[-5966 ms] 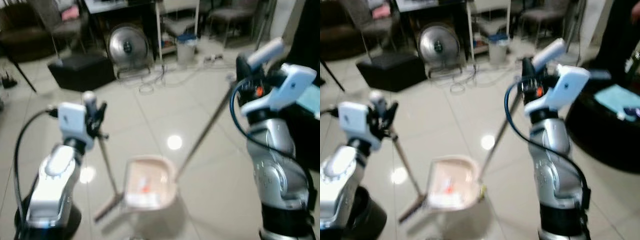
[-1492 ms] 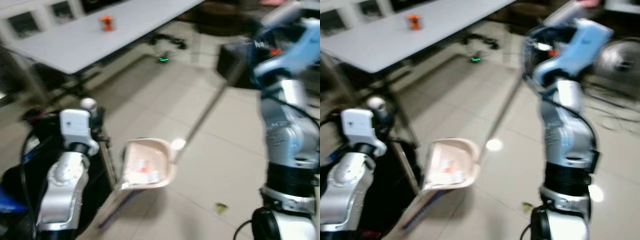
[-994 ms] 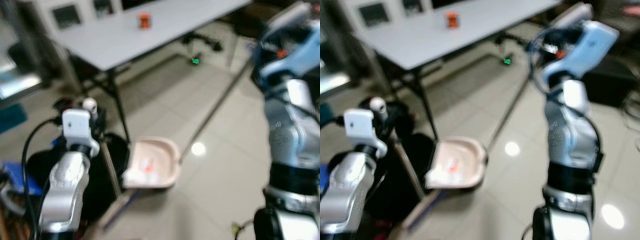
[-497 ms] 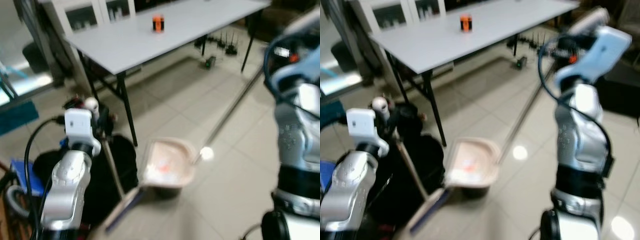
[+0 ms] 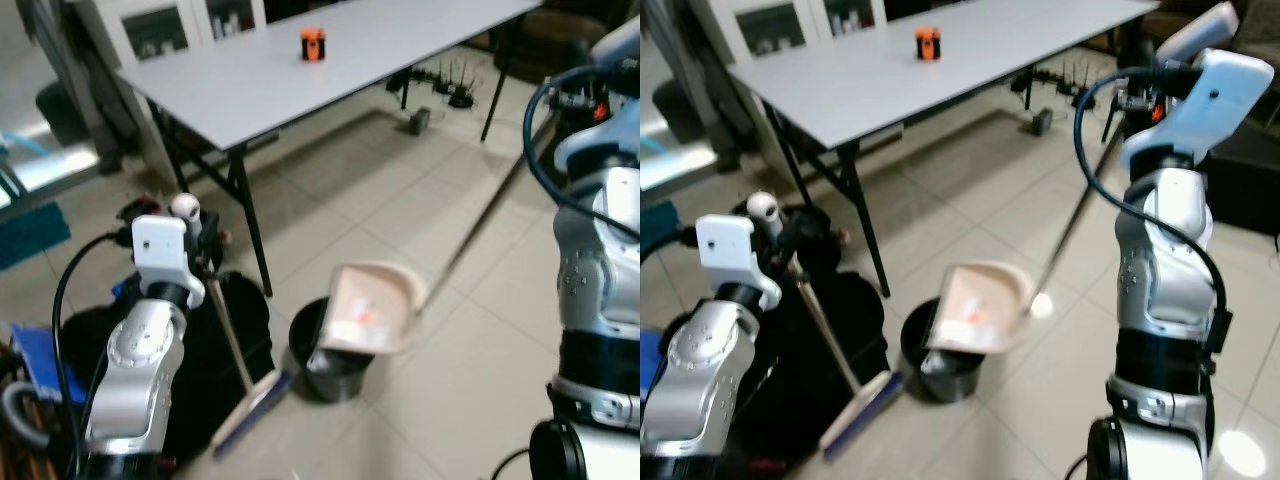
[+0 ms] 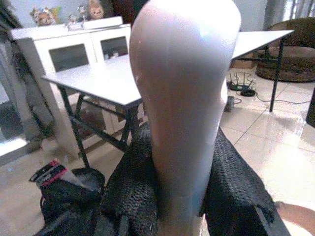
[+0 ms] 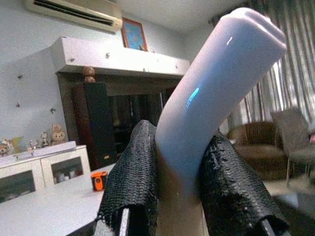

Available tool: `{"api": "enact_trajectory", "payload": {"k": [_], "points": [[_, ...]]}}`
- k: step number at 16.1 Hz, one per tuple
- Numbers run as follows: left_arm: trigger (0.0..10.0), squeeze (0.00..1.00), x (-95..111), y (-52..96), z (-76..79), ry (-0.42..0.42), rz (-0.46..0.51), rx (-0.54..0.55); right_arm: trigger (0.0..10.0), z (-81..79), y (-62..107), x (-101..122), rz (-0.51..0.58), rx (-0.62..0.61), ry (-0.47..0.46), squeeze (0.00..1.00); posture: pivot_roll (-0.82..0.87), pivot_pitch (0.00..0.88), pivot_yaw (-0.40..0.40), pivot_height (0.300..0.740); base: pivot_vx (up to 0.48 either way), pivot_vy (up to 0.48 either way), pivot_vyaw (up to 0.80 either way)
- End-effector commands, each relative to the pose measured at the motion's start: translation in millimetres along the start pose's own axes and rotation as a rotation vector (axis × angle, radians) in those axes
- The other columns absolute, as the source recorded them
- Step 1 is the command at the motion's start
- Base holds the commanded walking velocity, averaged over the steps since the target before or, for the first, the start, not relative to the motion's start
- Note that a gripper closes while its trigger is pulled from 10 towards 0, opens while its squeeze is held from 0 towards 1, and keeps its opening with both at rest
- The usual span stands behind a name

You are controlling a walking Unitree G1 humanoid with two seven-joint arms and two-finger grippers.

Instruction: Sweep floor

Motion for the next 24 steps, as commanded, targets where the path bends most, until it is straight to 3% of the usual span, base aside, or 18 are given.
{"api": "enact_trajectory", "payload": {"k": [1,6,8,10,16,19,24], "points": [[10.0,0.0,7,1.0,-11.2,-0.035,0.025,0.039,10.0,-11.5,-4.5,13,0.081,0.015,-0.037,0.0,0.03,0.0,0.062,0.74,0.0,0.0,0.0],[10.0,0.0,7,2.2,-11.0,-0.033,0.023,0.041,10.0,-40.5,-8.8,3,0.128,0.101,-0.007,0.0,0.04,0.0,0.058,0.74,0.0,0.0,0.0],[10.0,0.0,7,2.3,-10.2,-0.034,0.023,0.037,10.0,-76.6,-9.0,7,0.204,0.227,0.062,0.0,0.04,0.0,0.057,0.74,0.0,0.0,0.0],[10.0,0.0,8,2.1,-11.0,-0.036,0.027,0.043,10.0,-100.2,-3.5,8,0.242,0.318,0.079,0.0,0.05,0.0,0.051,0.74,0.0,0.0,0.0],[10.0,0.0,8,1.1,-12.4,-0.044,0.026,0.041,10.0,-153.3,26.5,-6,0.291,0.554,0.129,0.0,0.06,0.0,0.051,0.74,0.0,0.0,0.0],[10.0,0.0,8,1.2,-11.8,-0.046,0.026,0.038,10.0,-172.5,45.9,-11,0.339,0.682,0.233,0.0,0.06,0.0,0.054,0.74,0.0,0.0,0.0],[10.0,0.0,9,-0.3,-10.4,-0.047,0.028,0.026,10.0,-188.7,64.1,-18,0.335,0.715,0.185,0.0,0.06,0.0,0.061,0.74,0.0,0.0,0.0]]}}
Point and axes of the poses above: a point about 5 cm out from each wrist's last joint towards the gripper, its own y axis pointing back from the gripper into the wrist, its own x axis along the axis of the wrist's last joint, z = x × y, the point moved 4 cm from there along -y, pointing out of the wrist towards the gripper, and after that the axes turned 2 degrees about y, right-handed, at the moved point
